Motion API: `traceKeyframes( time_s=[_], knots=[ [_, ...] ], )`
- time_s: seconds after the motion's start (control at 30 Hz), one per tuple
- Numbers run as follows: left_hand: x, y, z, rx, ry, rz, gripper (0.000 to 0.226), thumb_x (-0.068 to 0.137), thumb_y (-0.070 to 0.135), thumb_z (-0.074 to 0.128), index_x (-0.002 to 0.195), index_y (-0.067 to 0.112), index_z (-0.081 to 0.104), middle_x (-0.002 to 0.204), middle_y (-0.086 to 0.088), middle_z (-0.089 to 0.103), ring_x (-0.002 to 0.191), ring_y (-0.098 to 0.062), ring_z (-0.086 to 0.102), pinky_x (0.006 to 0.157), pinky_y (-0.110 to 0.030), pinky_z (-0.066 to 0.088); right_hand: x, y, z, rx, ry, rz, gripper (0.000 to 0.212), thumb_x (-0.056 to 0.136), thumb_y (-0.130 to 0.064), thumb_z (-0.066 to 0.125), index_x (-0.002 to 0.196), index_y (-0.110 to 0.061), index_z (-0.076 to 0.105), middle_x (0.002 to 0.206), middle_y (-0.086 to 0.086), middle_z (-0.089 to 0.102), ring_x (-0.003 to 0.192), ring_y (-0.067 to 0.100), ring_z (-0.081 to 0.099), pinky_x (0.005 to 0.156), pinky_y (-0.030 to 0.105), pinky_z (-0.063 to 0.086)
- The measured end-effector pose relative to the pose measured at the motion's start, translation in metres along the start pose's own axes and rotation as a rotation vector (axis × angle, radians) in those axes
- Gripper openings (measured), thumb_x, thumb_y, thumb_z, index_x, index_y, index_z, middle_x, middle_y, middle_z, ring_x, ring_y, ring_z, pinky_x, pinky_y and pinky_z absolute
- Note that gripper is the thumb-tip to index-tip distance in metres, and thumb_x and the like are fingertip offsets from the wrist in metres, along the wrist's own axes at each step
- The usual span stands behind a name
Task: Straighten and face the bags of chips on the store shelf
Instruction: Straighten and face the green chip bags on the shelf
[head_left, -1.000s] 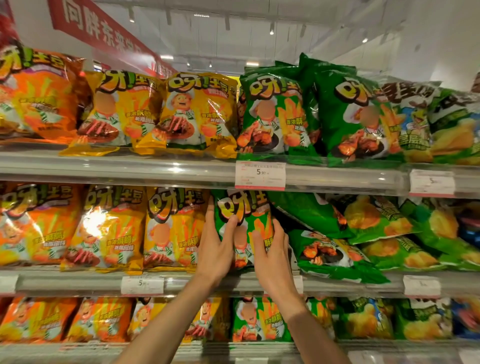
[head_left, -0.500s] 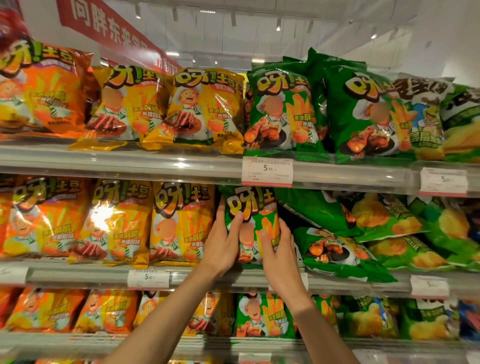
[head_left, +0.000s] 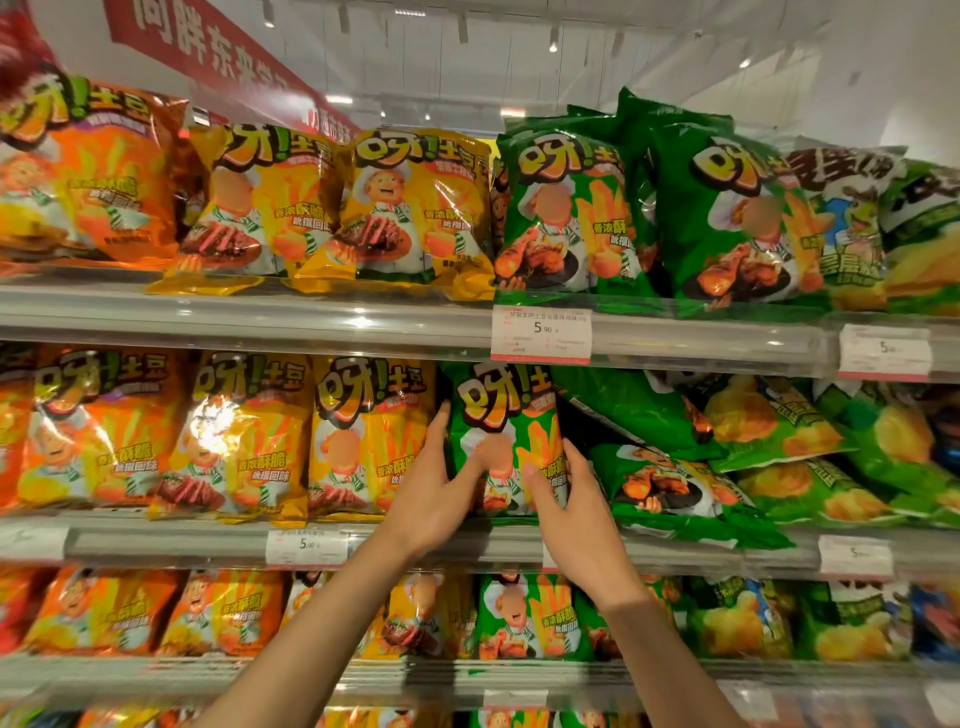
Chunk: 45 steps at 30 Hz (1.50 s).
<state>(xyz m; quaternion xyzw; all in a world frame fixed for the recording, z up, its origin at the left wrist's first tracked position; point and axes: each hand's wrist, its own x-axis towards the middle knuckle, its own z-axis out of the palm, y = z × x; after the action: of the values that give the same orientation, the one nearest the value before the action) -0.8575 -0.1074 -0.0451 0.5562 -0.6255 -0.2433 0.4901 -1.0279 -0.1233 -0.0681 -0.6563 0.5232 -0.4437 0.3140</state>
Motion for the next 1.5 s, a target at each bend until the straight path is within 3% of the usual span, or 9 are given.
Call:
traceKeyframes(
  time_s=[0.13, 0.27, 0.4, 0.53, 0.7, 1.0, 1.23, 1.37, 1.5],
  knots=[
    [-0.023, -0.011, -0.016, -0.059, 0.004, 0.034, 0.068, 0.096, 0.038, 0.062, 0.154, 0.037, 0.026, 0.136, 0.034, 0.039, 0.131, 0.005, 0.042, 0.112, -0.026, 0.037, -0.023, -0.002, 0.003, -0.136, -0.011, 0.018, 0.079, 0.096, -0.055, 0.05, 0.159, -0.033, 0.009, 0.163, -0.013, 0.016, 0.15, 0.013, 0.019, 0.12, 0.035, 0.024],
    [-0.051, -0.019, -0.032, -0.068, 0.078, 0.036, 0.048, 0.096, 0.038, 0.06, 0.141, 0.038, 0.044, 0.123, 0.024, 0.06, 0.111, 0.008, 0.058, 0.094, -0.019, 0.048, -0.054, 0.001, 0.002, -0.106, 0.039, -0.023, 0.05, 0.097, -0.042, 0.058, 0.143, -0.04, 0.042, 0.148, -0.018, 0.041, 0.135, 0.0, 0.038, 0.11, 0.024, 0.034],
    [-0.067, -0.028, -0.039, -0.171, 0.047, -0.021, 0.03, 0.097, 0.038, 0.059, 0.127, 0.041, 0.053, 0.101, 0.012, 0.068, 0.091, -0.021, 0.066, 0.077, -0.031, 0.054, -0.077, 0.003, -0.011, -0.118, 0.074, -0.046, 0.03, 0.096, -0.031, 0.055, 0.124, -0.022, 0.061, 0.087, -0.03, 0.066, 0.085, -0.008, 0.063, 0.078, 0.014, 0.05],
    [-0.078, -0.025, -0.029, -0.254, 0.051, -0.058, 0.028, 0.094, 0.051, 0.061, 0.12, 0.044, 0.058, 0.101, 0.002, 0.07, 0.094, -0.037, 0.063, 0.085, -0.052, 0.054, -0.086, 0.002, -0.043, -0.136, 0.086, -0.046, 0.022, 0.1, -0.032, 0.053, 0.119, -0.025, 0.06, 0.057, 0.0, 0.059, 0.049, 0.005, 0.048, 0.05, 0.018, 0.035],
    [-0.083, -0.012, 0.0, -0.245, 0.077, -0.091, 0.025, 0.092, 0.049, 0.058, 0.115, 0.041, 0.063, 0.105, 0.021, 0.07, 0.1, 0.001, 0.065, 0.094, -0.044, 0.053, -0.088, 0.008, -0.093, -0.057, 0.156, -0.033, 0.016, 0.098, -0.021, 0.054, 0.109, -0.03, 0.062, 0.079, 0.007, 0.07, 0.072, 0.02, 0.065, 0.063, 0.027, 0.046],
    [-0.062, 0.051, 0.083, -0.198, 0.127, -0.039, 0.02, 0.092, 0.042, 0.062, 0.112, 0.041, 0.063, 0.1, 0.024, 0.069, 0.095, -0.001, 0.067, 0.085, -0.028, 0.051, -0.047, 0.036, -0.185, -0.139, 0.271, -0.176, 0.012, 0.096, -0.026, 0.062, 0.105, -0.027, 0.07, 0.091, -0.014, 0.069, 0.083, -0.002, 0.063, 0.067, 0.011, 0.048],
    [-0.028, 0.084, 0.126, -0.1, 0.215, -0.068, 0.035, 0.093, 0.044, 0.061, 0.125, 0.034, 0.056, 0.109, 0.021, 0.065, 0.098, 0.009, 0.06, 0.082, -0.014, 0.047, 0.033, 0.026, -0.18, -0.668, 0.176, -0.409, 0.05, 0.096, -0.041, 0.058, 0.139, -0.015, 0.055, 0.136, 0.004, 0.054, 0.126, 0.023, 0.041, 0.11, 0.032, 0.03],
    [-0.016, 0.082, 0.128, 0.05, 0.302, -0.062, 0.038, 0.096, 0.039, 0.061, 0.132, 0.031, 0.052, 0.117, 0.017, 0.058, 0.104, 0.004, 0.056, 0.082, -0.017, 0.044, 0.064, 0.015, -0.158, -0.777, 0.08, -0.396, 0.08, 0.09, -0.058, 0.059, 0.152, -0.018, 0.029, 0.153, 0.011, 0.037, 0.141, 0.034, 0.034, 0.115, 0.047, 0.033],
    [-0.013, 0.073, 0.117, 0.089, 0.408, -0.037, 0.037, 0.097, 0.035, 0.059, 0.133, 0.032, 0.051, 0.124, 0.009, 0.056, 0.104, 0.0, 0.057, 0.086, -0.026, 0.045, 0.079, 0.015, -0.145, -0.802, 0.08, -0.395, 0.078, 0.088, -0.057, 0.063, 0.149, -0.019, 0.032, 0.149, 0.011, 0.042, 0.138, 0.033, 0.038, 0.116, 0.047, 0.03]
  ],
)
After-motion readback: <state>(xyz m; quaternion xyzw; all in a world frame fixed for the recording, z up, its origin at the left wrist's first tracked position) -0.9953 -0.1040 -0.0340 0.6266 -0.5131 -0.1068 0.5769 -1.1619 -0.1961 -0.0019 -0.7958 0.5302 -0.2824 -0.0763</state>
